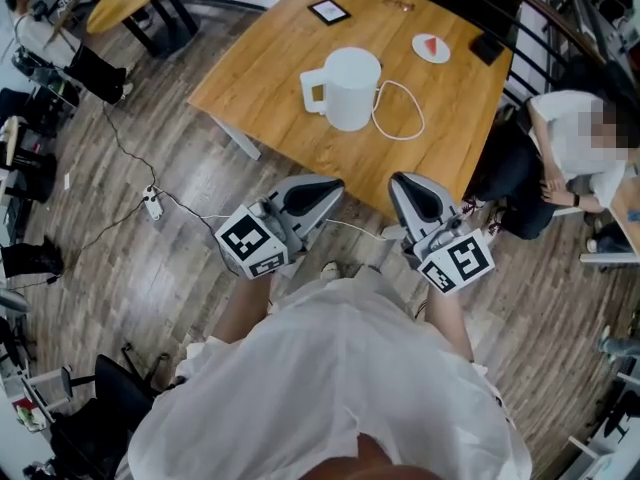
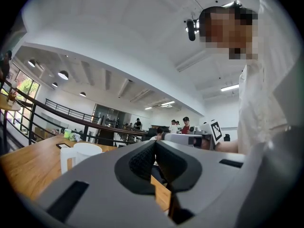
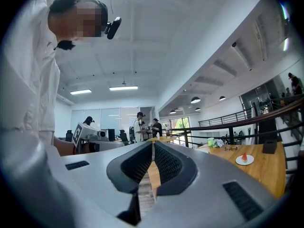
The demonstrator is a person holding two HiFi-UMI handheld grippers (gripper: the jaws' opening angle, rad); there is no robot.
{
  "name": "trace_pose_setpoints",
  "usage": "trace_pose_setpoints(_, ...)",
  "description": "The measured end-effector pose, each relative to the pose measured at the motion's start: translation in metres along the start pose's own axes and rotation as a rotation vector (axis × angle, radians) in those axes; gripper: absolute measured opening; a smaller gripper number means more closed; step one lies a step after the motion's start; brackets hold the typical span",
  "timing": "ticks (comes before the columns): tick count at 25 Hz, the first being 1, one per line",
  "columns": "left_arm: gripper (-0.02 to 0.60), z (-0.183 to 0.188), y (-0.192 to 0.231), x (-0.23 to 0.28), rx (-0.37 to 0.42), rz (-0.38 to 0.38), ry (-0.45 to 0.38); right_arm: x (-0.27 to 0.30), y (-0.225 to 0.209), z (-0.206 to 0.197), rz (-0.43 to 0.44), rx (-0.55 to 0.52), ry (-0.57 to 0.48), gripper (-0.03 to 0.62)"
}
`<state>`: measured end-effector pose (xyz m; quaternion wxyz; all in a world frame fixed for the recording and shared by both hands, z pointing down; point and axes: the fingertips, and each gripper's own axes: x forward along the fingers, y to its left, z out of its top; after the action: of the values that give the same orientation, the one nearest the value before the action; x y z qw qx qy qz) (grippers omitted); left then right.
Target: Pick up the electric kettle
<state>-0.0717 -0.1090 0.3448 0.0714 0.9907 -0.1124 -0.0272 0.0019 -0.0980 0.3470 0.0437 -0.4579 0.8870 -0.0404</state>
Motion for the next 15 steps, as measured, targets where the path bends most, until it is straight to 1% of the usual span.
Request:
trace_pose_setpoints(10,0.006,0.001,0.000,0.025,0.001,0.031,0.002,0.000,-0.023,0.009,0.058,-0.016,-0.003,0.015)
trace_pose_setpoints(15,0.006,0.001,-0.001,0.035,0.000,0.032,-0.004,0.000,-0.032,0.009,0.065,-0.022,0.002,0.015)
